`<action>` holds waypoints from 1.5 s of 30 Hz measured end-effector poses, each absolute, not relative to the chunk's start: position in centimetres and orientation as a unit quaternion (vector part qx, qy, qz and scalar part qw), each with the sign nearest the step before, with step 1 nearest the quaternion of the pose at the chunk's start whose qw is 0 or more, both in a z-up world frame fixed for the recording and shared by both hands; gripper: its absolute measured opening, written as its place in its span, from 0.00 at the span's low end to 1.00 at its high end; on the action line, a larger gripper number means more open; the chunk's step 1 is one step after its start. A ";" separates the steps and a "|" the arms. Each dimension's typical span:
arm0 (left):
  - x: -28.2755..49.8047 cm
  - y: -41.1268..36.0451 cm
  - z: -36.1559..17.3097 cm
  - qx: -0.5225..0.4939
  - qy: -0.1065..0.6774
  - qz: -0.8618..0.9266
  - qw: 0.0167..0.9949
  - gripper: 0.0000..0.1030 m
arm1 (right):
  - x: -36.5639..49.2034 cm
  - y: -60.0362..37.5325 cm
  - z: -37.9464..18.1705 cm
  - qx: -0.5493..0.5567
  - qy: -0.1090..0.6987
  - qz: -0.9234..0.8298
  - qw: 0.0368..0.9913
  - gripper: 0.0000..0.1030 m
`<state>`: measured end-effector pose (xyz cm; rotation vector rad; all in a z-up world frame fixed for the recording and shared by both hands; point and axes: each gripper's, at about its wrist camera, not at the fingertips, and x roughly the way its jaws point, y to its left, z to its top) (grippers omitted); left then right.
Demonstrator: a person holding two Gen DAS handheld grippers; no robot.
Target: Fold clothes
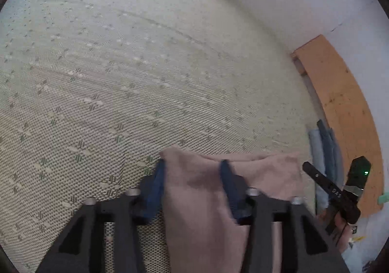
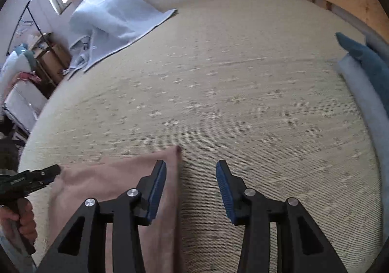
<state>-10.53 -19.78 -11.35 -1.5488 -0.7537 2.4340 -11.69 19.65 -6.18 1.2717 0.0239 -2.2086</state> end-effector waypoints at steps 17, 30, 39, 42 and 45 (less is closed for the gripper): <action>-9.9 -19.6 -11.3 -0.512 -0.255 0.818 0.063 0.06 | -11.5 16.5 -8.6 0.484 0.042 -0.796 0.362 0.61; -8.5 -20.4 -9.4 -0.505 -0.232 0.829 0.056 0.05 | -9.4 13.4 -8.9 0.444 0.131 -0.807 0.366 0.37; -8.3 -20.3 -8.3 -0.490 -0.237 0.837 0.061 0.04 | -8.1 12.1 -8.3 0.418 0.164 -0.812 0.373 0.13; -8.0 -20.3 -7.2 -0.476 -0.239 0.844 0.064 0.04 | -7.6 12.5 -7.1 0.402 0.160 -0.819 0.376 0.12; -7.6 -20.3 -6.2 -0.465 -0.241 0.849 0.065 0.04 | -6.8 12.9 -5.7 0.377 0.151 -0.830 0.383 0.12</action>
